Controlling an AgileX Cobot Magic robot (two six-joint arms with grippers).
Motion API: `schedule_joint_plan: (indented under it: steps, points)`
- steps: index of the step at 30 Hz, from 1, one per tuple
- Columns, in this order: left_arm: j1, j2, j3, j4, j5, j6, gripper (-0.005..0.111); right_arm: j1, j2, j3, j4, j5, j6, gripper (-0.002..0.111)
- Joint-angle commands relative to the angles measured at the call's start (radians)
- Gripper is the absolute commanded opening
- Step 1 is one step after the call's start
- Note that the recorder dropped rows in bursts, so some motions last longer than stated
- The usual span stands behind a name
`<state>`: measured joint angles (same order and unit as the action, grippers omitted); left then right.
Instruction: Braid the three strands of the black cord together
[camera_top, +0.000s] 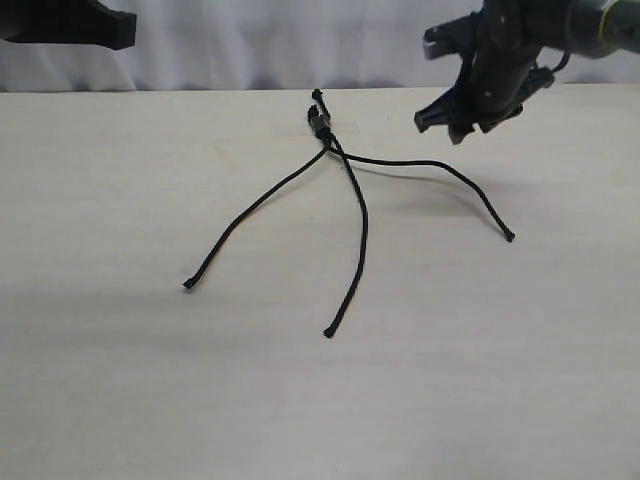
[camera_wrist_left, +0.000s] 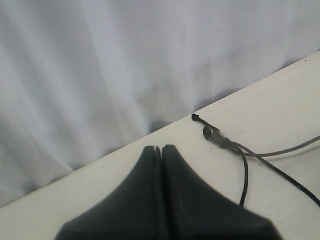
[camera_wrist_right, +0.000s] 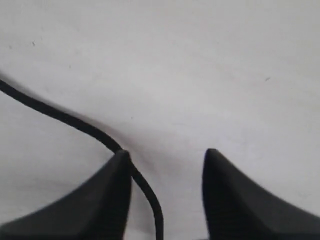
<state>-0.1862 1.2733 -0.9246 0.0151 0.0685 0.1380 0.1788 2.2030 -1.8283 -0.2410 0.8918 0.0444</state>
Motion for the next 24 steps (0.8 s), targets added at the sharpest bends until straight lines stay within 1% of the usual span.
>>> schedule_joint_plan:
  steps: [1,2,4,5,7,12,13,14,15,16,17,18,19,20,22,24]
  points:
    - [-0.001,-0.004,0.001,-0.047,0.037,-0.02,0.0,-0.002,-0.139,0.016,0.014,-0.055,0.001,0.004]
    - [-0.001,-0.004,-0.008,-0.062,0.066,-0.02,0.0,-0.002,-0.163,0.039,0.024,-0.081,0.001,0.005]
    - [-0.001,0.01,-0.043,-0.065,0.172,-0.02,0.0,-0.002,-0.223,0.11,0.047,-0.156,0.001,0.004]
    - [-0.01,0.025,-0.066,-0.076,0.227,-0.02,0.0,-0.002,-0.246,0.146,0.053,-0.198,0.001,0.004]
    - [-0.038,0.066,-0.1,-0.089,0.287,-0.02,0.0,-0.002,-0.305,0.254,0.082,-0.3,0.001,0.004]
    - [-0.187,0.249,-0.175,-0.087,0.31,-0.01,0.0,-0.002,-0.426,0.531,0.099,-0.556,0.001,0.004]
    - [-0.24,0.323,-0.21,-0.08,0.334,-0.01,0.002,-0.002,-0.458,0.605,0.094,-0.612,0.001,0.004]
    - [-0.266,0.364,-0.229,-0.08,0.353,-0.01,0.005,-0.005,-0.473,0.639,0.092,-0.641,0.001,0.004]
    - [-0.314,0.441,-0.259,-0.082,0.371,-0.01,0.014,-0.005,-0.486,0.666,0.077,-0.684,-0.003,0.004]
    - [-0.332,0.47,-0.269,-0.082,0.37,-0.01,0.019,-0.006,-0.489,0.668,0.068,-0.704,-0.003,0.004]
    - [-0.372,0.538,-0.291,-0.082,0.37,-0.01,0.029,-0.008,-0.489,0.666,0.068,-0.704,-0.005,0.004]
    - [-0.39,0.562,-0.296,-0.082,0.367,-0.01,0.032,-0.014,-0.489,0.666,0.068,-0.702,-0.01,0.004]
    - [-0.422,0.62,-0.312,-0.082,0.355,-0.01,0.037,-0.025,-0.489,0.666,0.054,-0.689,-0.01,0.004]
    - [-0.444,0.662,-0.326,-0.08,0.348,-0.01,0.038,-0.041,-0.489,0.666,0.038,-0.676,-0.01,0.004]
    - [-0.466,0.732,-0.357,-0.08,0.341,-0.012,0.041,-0.079,-0.489,0.666,0.038,-0.673,-0.005,0.004]
    - [-0.468,0.784,-0.376,-0.081,0.338,-0.015,0.045,-0.108,-0.489,0.666,0.049,-0.673,-0.005,0.004]
